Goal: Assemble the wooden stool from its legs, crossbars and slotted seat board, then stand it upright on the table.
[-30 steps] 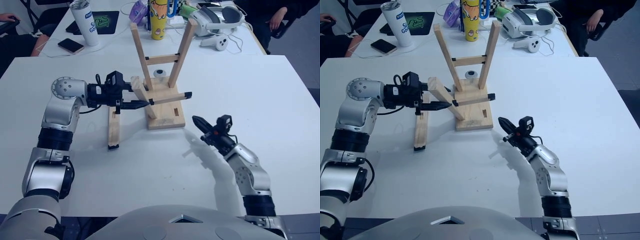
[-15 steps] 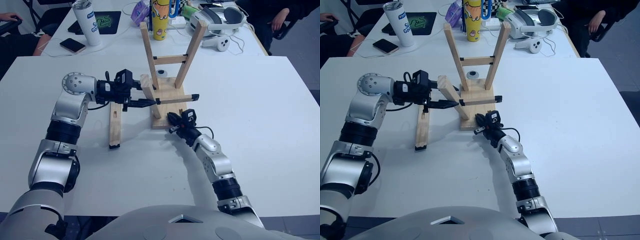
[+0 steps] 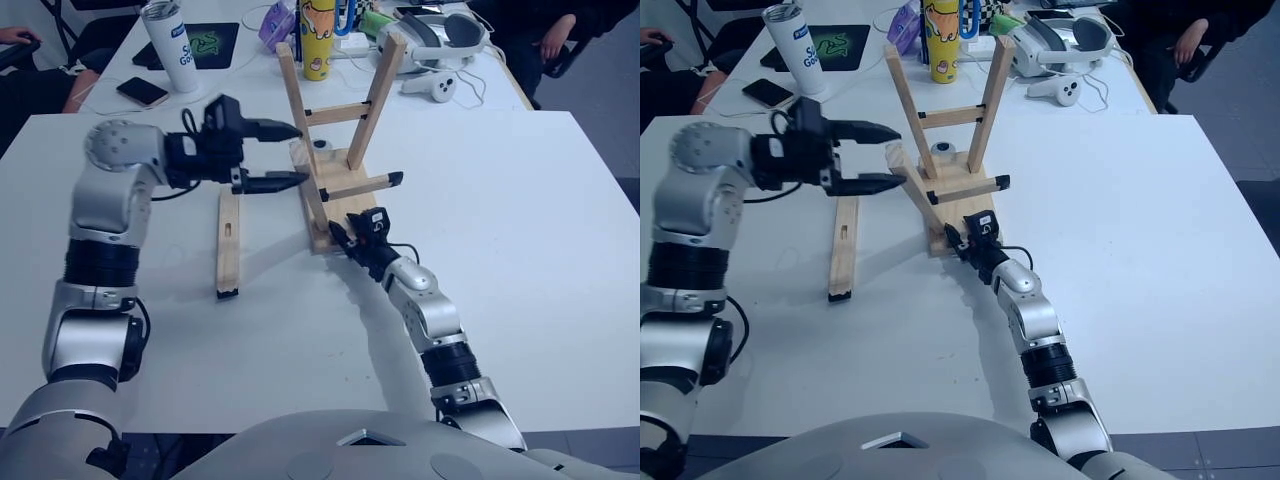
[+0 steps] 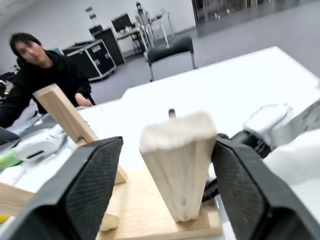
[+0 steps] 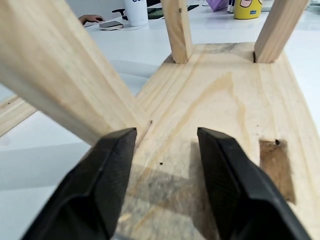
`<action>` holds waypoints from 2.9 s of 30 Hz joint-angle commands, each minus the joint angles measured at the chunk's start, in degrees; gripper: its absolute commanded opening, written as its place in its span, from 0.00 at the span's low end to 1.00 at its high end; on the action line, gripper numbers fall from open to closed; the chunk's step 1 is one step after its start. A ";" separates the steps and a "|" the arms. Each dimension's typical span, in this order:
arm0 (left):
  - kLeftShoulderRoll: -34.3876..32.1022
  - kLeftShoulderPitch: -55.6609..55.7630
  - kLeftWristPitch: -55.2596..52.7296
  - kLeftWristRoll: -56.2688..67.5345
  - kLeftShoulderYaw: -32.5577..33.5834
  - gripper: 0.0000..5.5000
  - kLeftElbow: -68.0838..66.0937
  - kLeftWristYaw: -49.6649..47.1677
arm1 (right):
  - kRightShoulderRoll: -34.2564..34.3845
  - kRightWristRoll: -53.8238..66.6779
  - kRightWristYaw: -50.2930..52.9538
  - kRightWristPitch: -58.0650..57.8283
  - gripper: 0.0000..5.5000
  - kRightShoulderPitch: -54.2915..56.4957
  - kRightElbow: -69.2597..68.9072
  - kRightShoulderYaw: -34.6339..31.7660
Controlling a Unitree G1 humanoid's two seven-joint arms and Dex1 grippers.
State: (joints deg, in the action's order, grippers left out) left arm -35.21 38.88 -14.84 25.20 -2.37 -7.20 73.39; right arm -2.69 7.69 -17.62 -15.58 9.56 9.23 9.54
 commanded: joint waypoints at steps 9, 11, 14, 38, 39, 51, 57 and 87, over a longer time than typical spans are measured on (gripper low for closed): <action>17.25 18.04 -14.58 23.64 14.57 0.26 13.86 -33.85 | -1.48 -1.49 1.80 -0.11 0.53 -4.92 6.15 -1.72; 19.16 15.83 -14.62 21.86 11.49 0.21 17.36 -36.40 | -1.18 -0.64 1.71 1.04 0.53 -4.99 5.85 -2.56; 18.98 11.15 -16.67 19.07 7.82 0.13 18.51 -38.60 | -0.87 -0.35 1.39 1.26 0.53 -5.08 5.94 -2.62; 21.41 0.32 -2.85 5.73 10.06 0.00 12.88 -51.63 | -0.56 0.91 4.16 11.53 0.98 -8.60 0.86 -9.64; 20.70 -0.62 -2.96 5.33 11.31 0.04 12.60 -52.38 | -0.86 1.43 3.70 12.32 0.98 -8.76 0.03 -10.32; 23.46 -30.33 -3.05 -5.11 14.20 0.25 16.61 -64.45 | -6.98 3.76 2.62 13.52 0.98 -7.07 0.77 -18.13; 25.69 -37.44 -3.80 -9.10 13.44 0.25 16.32 -68.74 | -8.16 0.25 6.93 16.31 0.98 -4.02 7.45 -19.54; 27.32 -42.90 -19.46 -12.58 6.79 0.65 18.97 -70.66 | -7.67 -2.65 1.33 14.44 0.98 -7.52 11.14 -11.01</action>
State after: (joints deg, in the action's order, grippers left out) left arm -7.78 -3.42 -33.16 13.40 3.67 12.79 3.54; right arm -9.57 5.49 -16.27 2.09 4.80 18.32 -1.37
